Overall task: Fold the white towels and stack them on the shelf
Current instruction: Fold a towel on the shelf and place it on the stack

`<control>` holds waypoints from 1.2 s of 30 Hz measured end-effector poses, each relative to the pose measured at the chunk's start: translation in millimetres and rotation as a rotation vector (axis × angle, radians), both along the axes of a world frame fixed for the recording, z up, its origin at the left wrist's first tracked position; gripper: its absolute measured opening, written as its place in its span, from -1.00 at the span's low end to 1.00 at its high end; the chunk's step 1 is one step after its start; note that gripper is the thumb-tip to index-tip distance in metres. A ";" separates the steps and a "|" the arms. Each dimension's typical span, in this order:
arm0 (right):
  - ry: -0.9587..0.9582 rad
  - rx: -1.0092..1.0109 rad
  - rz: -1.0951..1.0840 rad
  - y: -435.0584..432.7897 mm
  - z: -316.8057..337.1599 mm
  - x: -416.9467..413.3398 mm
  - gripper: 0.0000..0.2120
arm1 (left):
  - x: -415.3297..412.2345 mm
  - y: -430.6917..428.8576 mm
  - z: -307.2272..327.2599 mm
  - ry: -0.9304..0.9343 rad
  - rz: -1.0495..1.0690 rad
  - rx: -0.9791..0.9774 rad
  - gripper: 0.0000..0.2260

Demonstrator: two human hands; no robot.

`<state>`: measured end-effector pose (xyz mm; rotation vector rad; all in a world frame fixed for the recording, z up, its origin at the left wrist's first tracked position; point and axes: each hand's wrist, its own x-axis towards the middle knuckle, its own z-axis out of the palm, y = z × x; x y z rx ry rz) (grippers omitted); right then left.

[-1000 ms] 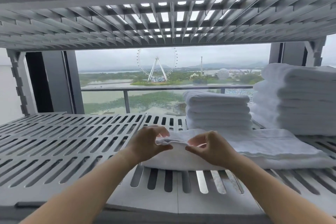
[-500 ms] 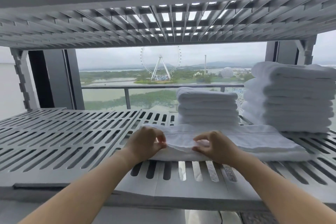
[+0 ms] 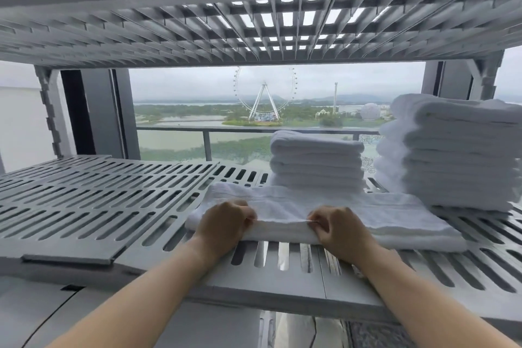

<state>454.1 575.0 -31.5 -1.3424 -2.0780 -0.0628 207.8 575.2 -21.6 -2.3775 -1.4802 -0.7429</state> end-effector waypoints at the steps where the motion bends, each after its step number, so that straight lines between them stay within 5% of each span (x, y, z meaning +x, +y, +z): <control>1: 0.022 0.004 -0.005 0.2 -2.0 -0.1 -0.88 | 0.0 -2.1 -2.7 -0.008 -0.002 0.007 -0.81; 11: 0.078 -0.029 0.077 -1.5 -5.9 2.8 -0.74 | 1.3 -5.7 -9.0 -0.095 -0.112 0.017 -0.74; 22: 0.236 -0.094 0.066 0.3 -4.0 1.3 -0.93 | 1.1 -9.1 -8.5 -0.170 -0.060 0.002 -0.81; 29: 0.124 -0.071 0.057 0.0 -6.9 3.6 -0.71 | 2.5 -5.6 -10.7 -0.160 -0.030 0.019 -0.83; 36: -0.057 0.040 0.001 -1.4 -6.9 -7.1 -0.82 | 3.5 -2.2 -13.1 -0.161 0.005 0.084 -0.86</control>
